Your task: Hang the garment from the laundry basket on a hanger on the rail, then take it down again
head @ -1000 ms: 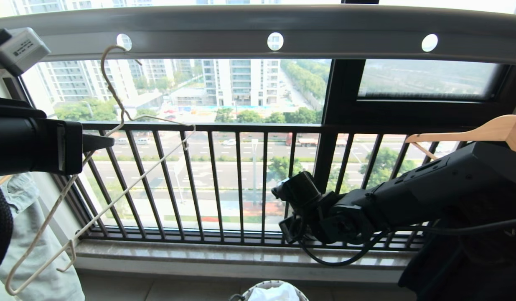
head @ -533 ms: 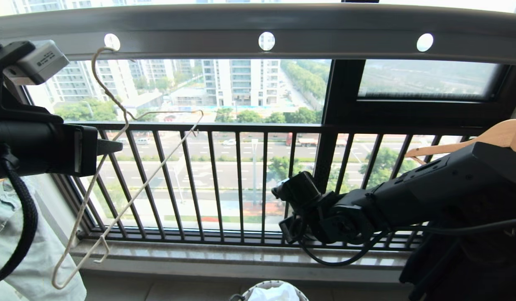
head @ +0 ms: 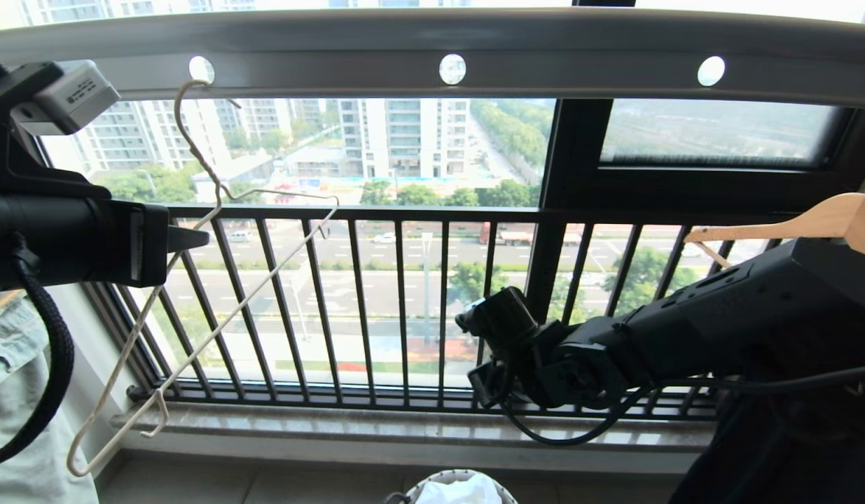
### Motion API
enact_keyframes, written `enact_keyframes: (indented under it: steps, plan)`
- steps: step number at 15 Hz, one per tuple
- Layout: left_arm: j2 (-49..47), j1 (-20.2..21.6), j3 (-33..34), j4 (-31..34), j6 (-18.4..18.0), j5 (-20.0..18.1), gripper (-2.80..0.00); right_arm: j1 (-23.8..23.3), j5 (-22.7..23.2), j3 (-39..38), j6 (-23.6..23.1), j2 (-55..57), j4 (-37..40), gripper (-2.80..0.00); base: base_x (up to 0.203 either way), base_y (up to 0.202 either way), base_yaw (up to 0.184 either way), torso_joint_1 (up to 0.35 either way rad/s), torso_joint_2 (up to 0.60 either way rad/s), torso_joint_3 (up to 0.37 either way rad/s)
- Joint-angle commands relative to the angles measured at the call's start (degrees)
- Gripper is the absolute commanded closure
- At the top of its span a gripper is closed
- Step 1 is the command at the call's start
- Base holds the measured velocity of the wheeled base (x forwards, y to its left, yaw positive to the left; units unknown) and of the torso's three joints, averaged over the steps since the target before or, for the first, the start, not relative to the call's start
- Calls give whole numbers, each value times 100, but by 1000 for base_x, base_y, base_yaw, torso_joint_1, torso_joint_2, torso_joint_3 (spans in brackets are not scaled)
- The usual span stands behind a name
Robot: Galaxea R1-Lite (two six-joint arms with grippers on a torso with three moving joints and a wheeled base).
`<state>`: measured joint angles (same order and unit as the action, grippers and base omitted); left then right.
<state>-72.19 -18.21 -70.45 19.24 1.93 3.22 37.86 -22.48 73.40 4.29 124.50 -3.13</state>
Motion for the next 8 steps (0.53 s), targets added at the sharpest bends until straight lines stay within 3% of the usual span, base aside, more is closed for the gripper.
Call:
enact_keyframes:
  steps: [1,2,3,8]
  plan:
    - [-24,2,-4,1,1,3,0,2,-11,-1,2,0,-3,0,0,0,0,0,0,0]
    - [-68,2,-4,1,1,3,0,2,-11,-1,2,-5,-3,0,0,0,0,0,0,0]
    - [-102,-6,-21,-7,2,3,-280,2,-11,-1,2,-5,-3,0,0,0,0,0,0,0]
    - [-111,2,-76,-8,1,3,-280,2,-11,-19,2,-40,-3,0,0,0,0,0,0,0]
